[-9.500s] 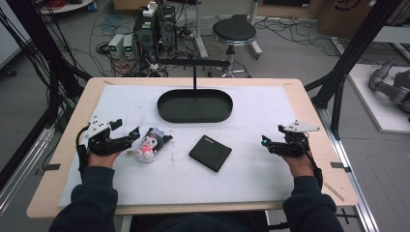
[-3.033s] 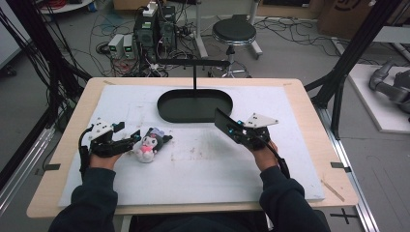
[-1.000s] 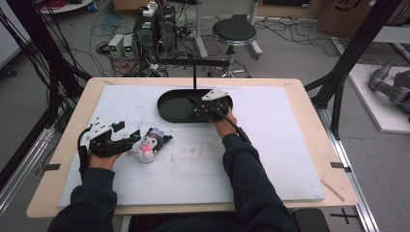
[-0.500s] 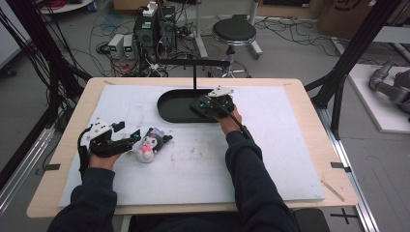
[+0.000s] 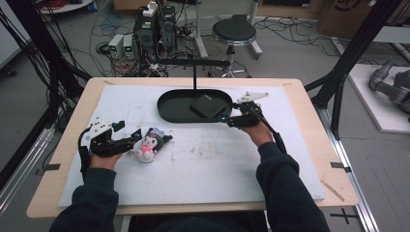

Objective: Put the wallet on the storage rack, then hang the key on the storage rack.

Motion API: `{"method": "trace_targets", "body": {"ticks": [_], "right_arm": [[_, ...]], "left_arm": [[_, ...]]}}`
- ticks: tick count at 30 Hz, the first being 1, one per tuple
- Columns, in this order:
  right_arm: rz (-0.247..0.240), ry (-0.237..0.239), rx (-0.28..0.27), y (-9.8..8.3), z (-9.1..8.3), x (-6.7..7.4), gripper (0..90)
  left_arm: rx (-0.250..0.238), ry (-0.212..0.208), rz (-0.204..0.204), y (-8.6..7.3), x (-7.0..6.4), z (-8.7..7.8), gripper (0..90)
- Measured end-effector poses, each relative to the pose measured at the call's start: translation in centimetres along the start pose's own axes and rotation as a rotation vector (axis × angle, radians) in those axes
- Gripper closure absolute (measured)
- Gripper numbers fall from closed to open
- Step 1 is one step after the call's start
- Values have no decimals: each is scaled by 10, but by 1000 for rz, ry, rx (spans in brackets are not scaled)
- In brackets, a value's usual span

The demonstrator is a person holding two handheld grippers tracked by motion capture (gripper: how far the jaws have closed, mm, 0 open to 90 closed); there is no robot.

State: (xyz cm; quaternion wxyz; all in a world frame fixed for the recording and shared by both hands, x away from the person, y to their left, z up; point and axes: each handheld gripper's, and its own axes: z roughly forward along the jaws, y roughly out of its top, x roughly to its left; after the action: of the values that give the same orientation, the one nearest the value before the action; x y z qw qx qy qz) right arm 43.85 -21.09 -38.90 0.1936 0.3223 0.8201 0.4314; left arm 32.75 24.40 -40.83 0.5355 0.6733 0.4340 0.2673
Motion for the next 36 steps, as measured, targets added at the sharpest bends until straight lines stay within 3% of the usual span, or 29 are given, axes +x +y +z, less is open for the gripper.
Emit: {"method": "trace_targets", "body": {"ticks": [2,3,5,13,23,30,36], "right_arm": [[-3,-12,1,-6,-7,-1,274],[26,-27,-13,-18,-20,-5,273],[33,-54,-37,-29,-33,-9,266],[-3,-126,-36,-61,-69,-8,245],[-20,-141,-15,-66,-69,-3,229],[14,-156,-53,-67,-79,-8,229],[15,-180,-61,-69,-84,-10,230]], "left_arm": [[-11,5,-5,1,0,-1,222],[-12,0,-6,1,0,0,210],[-9,0,-6,1,0,0,210],[-5,-13,-7,1,0,0,215],[-1,-1,0,1,0,1,222],[6,1,8,1,-2,1,226],[14,-8,6,0,-2,2,226]]}}
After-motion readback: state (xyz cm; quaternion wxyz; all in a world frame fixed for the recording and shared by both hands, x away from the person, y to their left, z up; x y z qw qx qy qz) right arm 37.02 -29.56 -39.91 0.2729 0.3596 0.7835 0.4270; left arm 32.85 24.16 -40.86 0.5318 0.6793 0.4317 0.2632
